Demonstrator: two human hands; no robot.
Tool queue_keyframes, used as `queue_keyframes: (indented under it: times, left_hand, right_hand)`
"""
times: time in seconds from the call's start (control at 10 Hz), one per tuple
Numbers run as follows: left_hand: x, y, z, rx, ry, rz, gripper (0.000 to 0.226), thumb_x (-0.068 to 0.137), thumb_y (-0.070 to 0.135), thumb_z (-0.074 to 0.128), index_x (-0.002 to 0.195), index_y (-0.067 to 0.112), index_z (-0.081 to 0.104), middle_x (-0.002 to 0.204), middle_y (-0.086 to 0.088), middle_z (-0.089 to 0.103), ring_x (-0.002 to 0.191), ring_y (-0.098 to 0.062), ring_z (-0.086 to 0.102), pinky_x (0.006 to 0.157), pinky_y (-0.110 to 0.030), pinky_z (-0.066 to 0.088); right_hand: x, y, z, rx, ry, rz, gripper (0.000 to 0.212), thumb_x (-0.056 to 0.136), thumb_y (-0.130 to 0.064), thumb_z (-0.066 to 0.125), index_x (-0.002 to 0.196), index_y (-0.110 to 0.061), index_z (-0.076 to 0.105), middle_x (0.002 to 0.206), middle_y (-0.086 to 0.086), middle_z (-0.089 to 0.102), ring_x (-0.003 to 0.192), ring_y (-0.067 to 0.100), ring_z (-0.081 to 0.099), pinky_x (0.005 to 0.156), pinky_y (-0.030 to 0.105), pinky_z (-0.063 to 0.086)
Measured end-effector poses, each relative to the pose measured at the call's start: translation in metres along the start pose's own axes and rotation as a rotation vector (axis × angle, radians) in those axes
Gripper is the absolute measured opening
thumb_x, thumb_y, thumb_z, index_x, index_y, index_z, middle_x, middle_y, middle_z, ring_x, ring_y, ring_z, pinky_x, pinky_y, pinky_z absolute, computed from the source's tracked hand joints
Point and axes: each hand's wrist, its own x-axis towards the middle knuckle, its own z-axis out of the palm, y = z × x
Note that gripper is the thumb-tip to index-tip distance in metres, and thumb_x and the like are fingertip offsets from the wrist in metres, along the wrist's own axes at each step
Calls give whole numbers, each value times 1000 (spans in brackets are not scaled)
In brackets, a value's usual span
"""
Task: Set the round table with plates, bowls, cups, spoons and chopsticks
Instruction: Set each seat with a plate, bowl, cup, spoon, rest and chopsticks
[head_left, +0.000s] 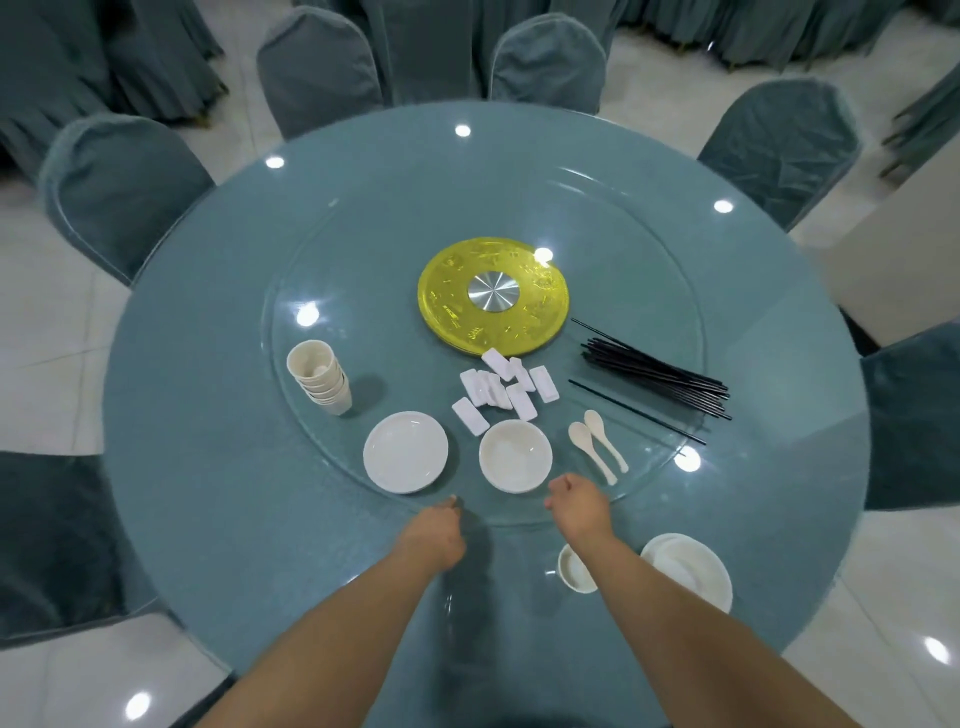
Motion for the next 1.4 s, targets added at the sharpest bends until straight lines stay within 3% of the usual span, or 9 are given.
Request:
queue_keyframes:
  times: [0.2, 0.3, 0.5, 0.7, 0.8, 0.9, 1.1, 1.2, 1.4]
  left_hand:
    - [3, -23, -14, 44, 12, -56, 57, 90, 11, 41, 147, 13, 33, 151, -7, 41, 133, -29, 46, 109, -38, 39]
    - [6, -35, -22, 41, -5, -71, 52, 89, 14, 42, 141, 17, 41, 146, -5, 46, 129, -29, 49, 107, -40, 42]
    - [15, -49, -44, 58, -1, -92, 42, 89, 13, 41, 126, 15, 61, 131, -8, 60, 121, -30, 55, 99, -35, 46]
    - [39, -50, -108, -132, 272, -209, 31, 94, 21, 44, 109, 4, 65, 114, -17, 65, 107, -34, 60, 89, -36, 48]
    - [59, -47, -135, -124, 357, -177, 25, 93, 17, 44, 104, 4, 63, 107, -17, 68, 102, -35, 61, 83, -36, 46]
    - [84, -49, -152, -130, 356, -101, 21, 91, 12, 47, 106, 8, 61, 109, -14, 66, 103, -33, 60, 82, -37, 47]
    - [126, -55, -159, 169, 173, 72, 53, 89, 7, 51, 136, 33, 49, 137, -1, 42, 129, -27, 37, 98, -42, 46]
    - [136, -59, -157, 365, 153, 176, 56, 87, 9, 56, 135, 37, 48, 134, -4, 36, 126, -30, 34, 99, -41, 40]
    - [146, -64, -154, 468, 220, 209, 47, 87, 8, 55, 129, 30, 48, 129, -6, 34, 121, -31, 33, 95, -41, 40]
  right_hand:
    - [6, -15, 9, -11, -35, -32, 24, 94, -11, 41, 96, -4, 64, 99, 18, 70, 98, 35, 64, 85, 42, 52]
    - [6, -22, 10, -47, -37, -66, 15, 94, -16, 47, 93, -17, 62, 100, 13, 70, 99, 31, 65, 89, 39, 53]
    - [17, -30, 17, -35, -31, -78, 16, 95, -19, 46, 94, -16, 62, 101, 15, 69, 98, 32, 65, 90, 41, 54]
    - [35, -50, 22, -114, 34, -117, 22, 94, -23, 45, 93, -13, 65, 94, 10, 67, 80, 21, 55, 75, 29, 45]
    - [46, -59, 23, -107, 27, -125, 20, 93, -22, 45, 90, -13, 63, 90, 10, 65, 76, 18, 52, 70, 26, 42]
    - [57, -62, 28, 35, 19, -57, 21, 89, -12, 40, 79, 1, 52, 87, 23, 59, 61, 13, 42, 55, 22, 38]
    - [82, -70, 31, 68, 101, -70, 28, 90, -15, 39, 85, 4, 59, 87, 17, 68, 65, 16, 46, 60, 32, 45]
    - [93, -75, 34, 83, 108, -88, 27, 89, -14, 39, 83, 1, 60, 85, 17, 68, 66, 16, 47, 60, 30, 43]
    - [103, -77, 39, 119, 136, -93, 24, 87, -14, 41, 79, -3, 61, 81, 15, 67, 66, 16, 49, 59, 30, 43]
